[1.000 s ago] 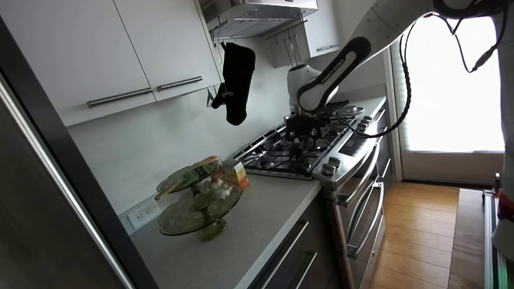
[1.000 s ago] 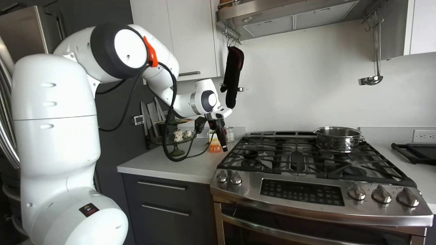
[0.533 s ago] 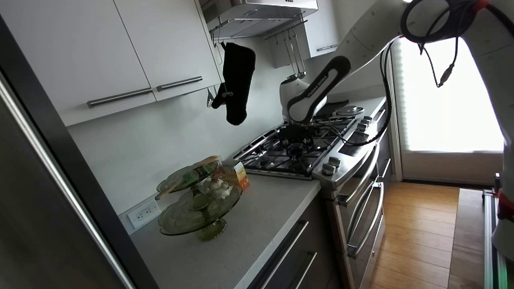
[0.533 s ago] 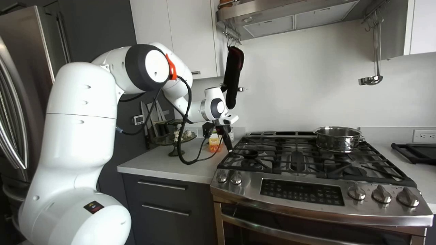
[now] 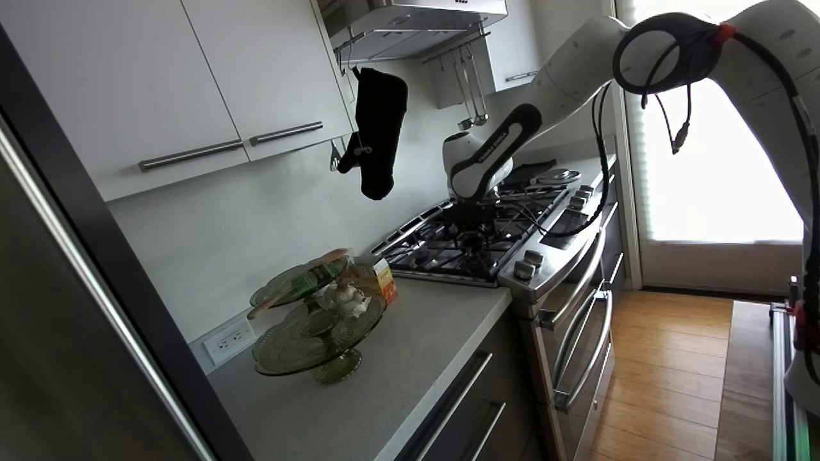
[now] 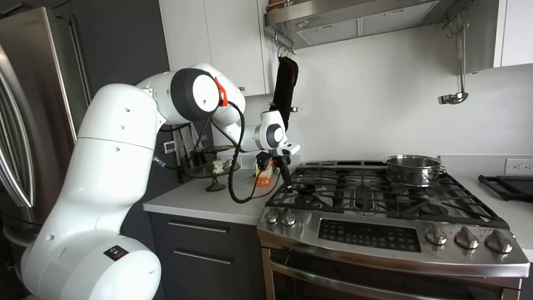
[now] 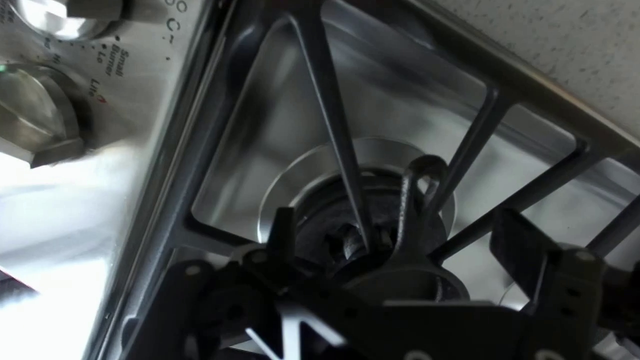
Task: Place the small black pan on the back right plate of the stove
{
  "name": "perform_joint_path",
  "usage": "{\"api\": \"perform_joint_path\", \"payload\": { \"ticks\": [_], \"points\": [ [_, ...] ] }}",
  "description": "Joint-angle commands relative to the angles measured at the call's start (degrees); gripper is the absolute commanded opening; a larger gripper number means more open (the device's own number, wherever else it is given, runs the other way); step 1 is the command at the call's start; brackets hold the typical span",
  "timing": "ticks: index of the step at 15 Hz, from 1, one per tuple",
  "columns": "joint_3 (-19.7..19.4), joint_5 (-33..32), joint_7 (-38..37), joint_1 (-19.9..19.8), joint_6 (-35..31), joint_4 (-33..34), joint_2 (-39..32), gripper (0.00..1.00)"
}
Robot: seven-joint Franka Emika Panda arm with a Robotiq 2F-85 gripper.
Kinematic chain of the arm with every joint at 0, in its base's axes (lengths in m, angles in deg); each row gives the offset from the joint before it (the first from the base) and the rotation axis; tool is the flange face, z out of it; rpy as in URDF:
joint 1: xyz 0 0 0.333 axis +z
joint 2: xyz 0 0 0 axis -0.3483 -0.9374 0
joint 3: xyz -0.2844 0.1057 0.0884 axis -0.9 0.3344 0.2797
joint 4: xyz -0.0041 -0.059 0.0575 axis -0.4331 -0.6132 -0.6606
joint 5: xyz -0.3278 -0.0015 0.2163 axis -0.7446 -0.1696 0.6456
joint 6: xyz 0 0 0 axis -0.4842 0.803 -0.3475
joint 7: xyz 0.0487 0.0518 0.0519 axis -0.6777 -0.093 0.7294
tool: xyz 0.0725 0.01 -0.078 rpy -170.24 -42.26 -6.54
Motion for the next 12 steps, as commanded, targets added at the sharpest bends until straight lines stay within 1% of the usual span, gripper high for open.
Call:
{"api": "perform_joint_path", "payload": {
  "ticks": [1,2,3,5,6,8,9,12],
  "points": [
    [-1.73,2.28,1.58,1.19,2.91,4.06,-3.16,1.0],
    [-1.83,2.68,1.76,1.21,3.38,4.7,-3.62,0.88],
    [-2.04,2.83,1.69,1.29,3.71,5.27,-4.08,0.74],
    [-2.37,3.07,1.61,1.45,4.23,6.35,-4.88,0.58],
    [-2.53,3.18,1.55,1.53,4.28,6.71,-5.19,0.49],
    [-2.77,3.43,1.58,1.65,4.62,7.56,-5.79,0.35],
    [-2.89,3.54,1.52,1.69,4.67,7.88,-6.05,0.3],
    [-3.1,3.76,1.48,1.79,4.91,8.92,-6.76,0.23]
  ]
}}
